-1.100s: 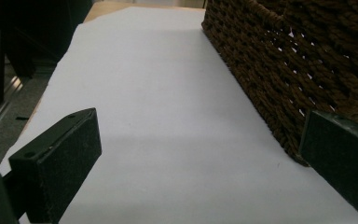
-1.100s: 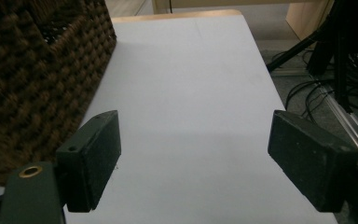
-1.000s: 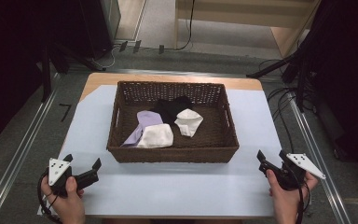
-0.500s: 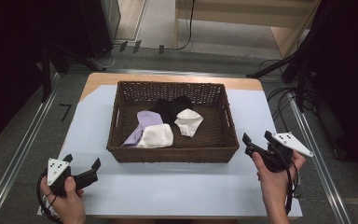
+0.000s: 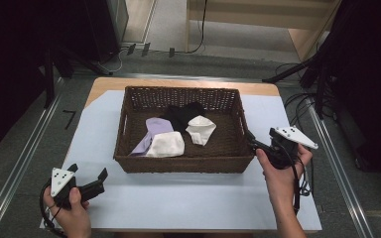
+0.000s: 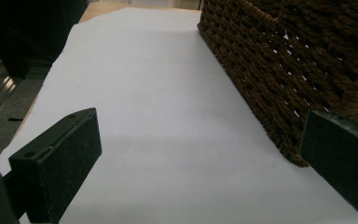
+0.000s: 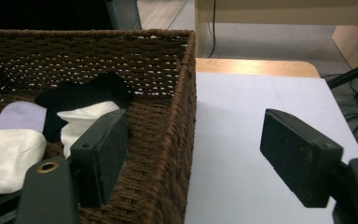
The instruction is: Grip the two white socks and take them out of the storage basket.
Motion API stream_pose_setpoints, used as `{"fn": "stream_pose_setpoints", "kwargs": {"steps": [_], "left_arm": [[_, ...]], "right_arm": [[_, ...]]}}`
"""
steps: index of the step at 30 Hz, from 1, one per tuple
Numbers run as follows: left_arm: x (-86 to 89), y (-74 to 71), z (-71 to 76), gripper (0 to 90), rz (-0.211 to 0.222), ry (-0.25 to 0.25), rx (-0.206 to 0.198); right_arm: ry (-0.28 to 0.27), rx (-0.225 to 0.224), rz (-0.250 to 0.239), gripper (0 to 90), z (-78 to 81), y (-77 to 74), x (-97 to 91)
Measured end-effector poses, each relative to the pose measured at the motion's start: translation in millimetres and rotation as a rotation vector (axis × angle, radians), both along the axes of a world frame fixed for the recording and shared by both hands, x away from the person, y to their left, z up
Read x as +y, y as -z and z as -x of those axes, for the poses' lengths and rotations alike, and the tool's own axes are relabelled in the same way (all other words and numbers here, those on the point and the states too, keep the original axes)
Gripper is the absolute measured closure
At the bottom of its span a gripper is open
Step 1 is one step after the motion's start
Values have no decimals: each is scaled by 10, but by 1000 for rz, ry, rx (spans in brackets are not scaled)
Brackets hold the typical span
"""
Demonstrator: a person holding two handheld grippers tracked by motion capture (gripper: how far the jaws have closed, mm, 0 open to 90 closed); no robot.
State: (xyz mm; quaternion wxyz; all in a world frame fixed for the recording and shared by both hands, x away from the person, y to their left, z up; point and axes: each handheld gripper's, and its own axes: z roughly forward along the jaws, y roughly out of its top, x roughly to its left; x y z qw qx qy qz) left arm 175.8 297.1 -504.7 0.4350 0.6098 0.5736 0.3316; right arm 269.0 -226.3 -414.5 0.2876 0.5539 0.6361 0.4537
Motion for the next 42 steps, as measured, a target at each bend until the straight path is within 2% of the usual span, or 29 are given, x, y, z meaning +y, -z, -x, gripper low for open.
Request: {"fn": "stream_pose_setpoints", "kwargs": {"steps": [16, 17, 20, 27, 30, 31, 36, 39, 42], "left_arm": [[-5, -2, -4, 0, 1, 3, 8], [-3, -2, -5, 0, 1, 3, 10], [-2, -1, -7, 0, -2, 5, 12], [-8, -1, -10, 0, -9, 6, 12], [-6, -2, -9, 0, -8, 7, 12], [-4, -3, -10, 0, -9, 7, 16], [-3, -1, -16, 0, -7, 6, 16], [-1, -1, -14, 0, -6, 6, 17], [-1, -1, -14, 0, -6, 6, 18]], "right_arm": [[-77, 33, 41, 252, -315, -64, 479], [-64, 38, 72, 258, -348, -88, 517], [-75, 34, 47, 259, -384, -132, 528], [-91, 47, 62, 267, -499, -141, 663], [-104, 61, 74, 276, -600, -124, 760], [-113, 98, 88, 277, -664, -130, 823], [-134, 96, 103, 295, -760, -135, 930], [-151, 160, 130, 312, -888, -31, 1034], [-178, 182, 141, 313, -927, 14, 1079]]}}
